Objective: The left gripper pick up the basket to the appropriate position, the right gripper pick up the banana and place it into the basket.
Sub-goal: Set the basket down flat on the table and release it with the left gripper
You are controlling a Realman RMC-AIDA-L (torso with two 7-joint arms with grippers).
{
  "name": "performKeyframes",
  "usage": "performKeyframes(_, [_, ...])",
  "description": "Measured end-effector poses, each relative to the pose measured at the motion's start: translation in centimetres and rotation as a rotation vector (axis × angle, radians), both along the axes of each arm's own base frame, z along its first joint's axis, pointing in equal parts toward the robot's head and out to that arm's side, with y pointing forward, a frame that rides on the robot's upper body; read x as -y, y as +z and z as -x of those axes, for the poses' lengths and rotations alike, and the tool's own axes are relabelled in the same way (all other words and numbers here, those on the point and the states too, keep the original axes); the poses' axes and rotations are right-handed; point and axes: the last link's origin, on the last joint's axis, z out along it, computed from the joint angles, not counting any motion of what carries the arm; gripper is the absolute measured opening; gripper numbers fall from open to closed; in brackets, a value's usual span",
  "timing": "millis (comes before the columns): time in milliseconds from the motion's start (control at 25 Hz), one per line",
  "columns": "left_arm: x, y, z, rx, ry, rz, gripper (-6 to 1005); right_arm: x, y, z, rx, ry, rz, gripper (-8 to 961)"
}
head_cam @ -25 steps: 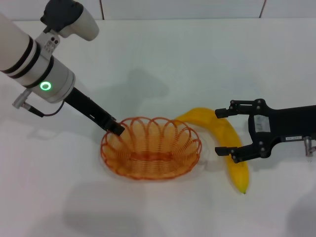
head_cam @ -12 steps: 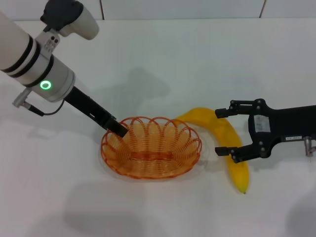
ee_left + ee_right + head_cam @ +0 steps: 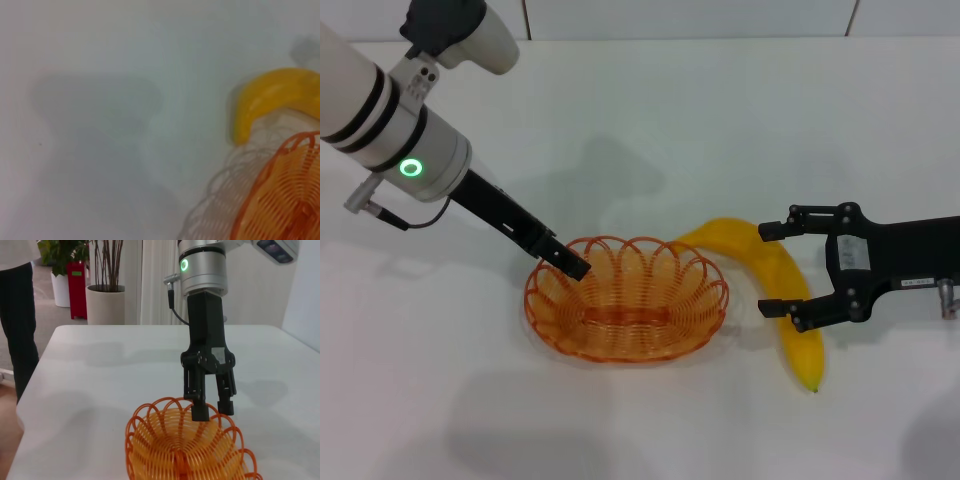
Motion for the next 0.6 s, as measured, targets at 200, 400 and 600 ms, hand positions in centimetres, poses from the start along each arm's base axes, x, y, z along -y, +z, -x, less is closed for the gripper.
performKeyframes(200, [0.1, 0.1, 0.0, 0.001, 0.0, 0.003, 830, 0.0, 0.0, 0.0, 0.0, 0.001, 0.0, 876])
performKeyframes(400, [0.7, 1.6, -0.2, 0.054, -0.015, -0.018, 839, -0.1, 0.3, 0.0, -0.018, -0.013, -0.012, 876])
performKeyframes(600, [2.7, 4.2, -0.3, 0.133, -0.09, -0.074, 846, 0.1, 0.7, -0.2, -0.035, -0.022, -0.025, 877])
